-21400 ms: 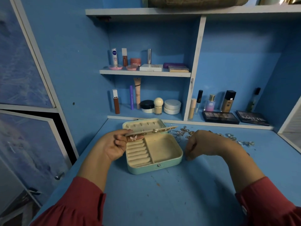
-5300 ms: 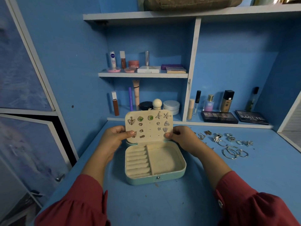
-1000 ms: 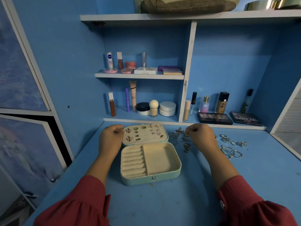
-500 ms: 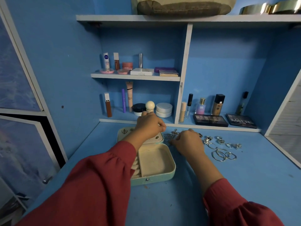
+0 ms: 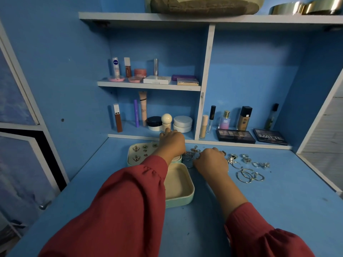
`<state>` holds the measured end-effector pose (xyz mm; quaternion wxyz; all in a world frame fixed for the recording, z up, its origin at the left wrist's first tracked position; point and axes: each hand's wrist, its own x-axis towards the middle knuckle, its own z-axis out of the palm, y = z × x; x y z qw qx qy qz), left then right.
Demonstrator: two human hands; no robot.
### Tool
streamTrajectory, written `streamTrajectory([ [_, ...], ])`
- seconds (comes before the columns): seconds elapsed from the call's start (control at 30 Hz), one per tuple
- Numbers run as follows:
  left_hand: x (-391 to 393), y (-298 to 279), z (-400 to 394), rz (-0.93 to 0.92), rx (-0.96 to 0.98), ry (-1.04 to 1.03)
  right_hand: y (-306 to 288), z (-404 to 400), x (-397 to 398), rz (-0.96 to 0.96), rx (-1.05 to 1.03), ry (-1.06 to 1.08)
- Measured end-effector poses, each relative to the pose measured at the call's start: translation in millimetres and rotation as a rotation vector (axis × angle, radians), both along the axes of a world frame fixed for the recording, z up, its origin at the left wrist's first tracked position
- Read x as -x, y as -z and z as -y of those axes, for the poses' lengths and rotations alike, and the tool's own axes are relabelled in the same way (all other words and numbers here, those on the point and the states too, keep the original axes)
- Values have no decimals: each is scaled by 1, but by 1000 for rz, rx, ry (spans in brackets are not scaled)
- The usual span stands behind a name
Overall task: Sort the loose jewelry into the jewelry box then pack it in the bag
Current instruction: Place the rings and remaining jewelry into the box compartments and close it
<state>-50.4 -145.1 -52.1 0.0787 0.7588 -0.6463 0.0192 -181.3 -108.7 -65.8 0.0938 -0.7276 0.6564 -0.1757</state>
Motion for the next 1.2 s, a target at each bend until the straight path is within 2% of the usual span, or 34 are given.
streamTrajectory([
  [0.43, 0, -10, -10, -63, -19, 6, -4, -1, 0, -89, -33, -38],
  [0.83, -22, -29, -42, -281, 212, 22, -7, 5, 9, 68, 106, 15],
  [1.2, -55, -12, -110, -361, 205, 84, -9, 1, 3, 238, 177, -72],
])
